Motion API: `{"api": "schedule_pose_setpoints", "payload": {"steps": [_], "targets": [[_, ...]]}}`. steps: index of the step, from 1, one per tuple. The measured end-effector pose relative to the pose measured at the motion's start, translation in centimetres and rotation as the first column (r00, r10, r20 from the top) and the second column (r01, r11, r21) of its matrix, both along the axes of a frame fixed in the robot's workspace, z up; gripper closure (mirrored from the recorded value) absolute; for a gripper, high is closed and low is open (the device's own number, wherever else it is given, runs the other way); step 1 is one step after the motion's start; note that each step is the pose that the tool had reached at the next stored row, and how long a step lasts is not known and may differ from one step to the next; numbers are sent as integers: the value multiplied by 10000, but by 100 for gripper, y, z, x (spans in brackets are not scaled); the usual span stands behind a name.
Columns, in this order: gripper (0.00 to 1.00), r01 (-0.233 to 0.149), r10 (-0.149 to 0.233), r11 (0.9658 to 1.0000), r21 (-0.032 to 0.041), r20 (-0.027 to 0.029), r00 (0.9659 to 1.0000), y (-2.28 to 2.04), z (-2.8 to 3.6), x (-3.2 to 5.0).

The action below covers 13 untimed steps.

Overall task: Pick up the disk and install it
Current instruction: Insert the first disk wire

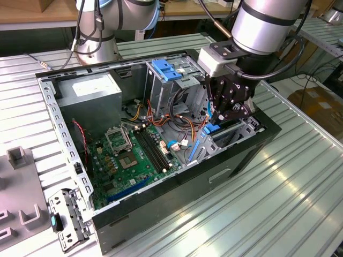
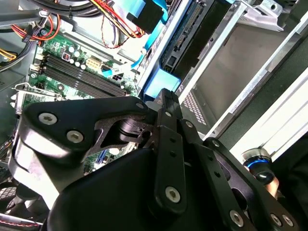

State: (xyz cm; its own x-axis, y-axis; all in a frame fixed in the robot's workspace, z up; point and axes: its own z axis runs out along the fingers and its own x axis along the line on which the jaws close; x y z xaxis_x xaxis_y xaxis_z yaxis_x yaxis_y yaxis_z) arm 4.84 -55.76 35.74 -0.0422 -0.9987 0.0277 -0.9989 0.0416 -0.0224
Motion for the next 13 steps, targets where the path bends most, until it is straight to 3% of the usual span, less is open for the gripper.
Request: {"api": "schedule_pose_setpoints", "payload": {"steps": [9, 13], "targets": [[89, 0, 0, 10000, 0, 0, 10000, 0, -5, 0], [89, 0, 0, 10000, 1, 0, 10000, 0, -5, 78]]}}
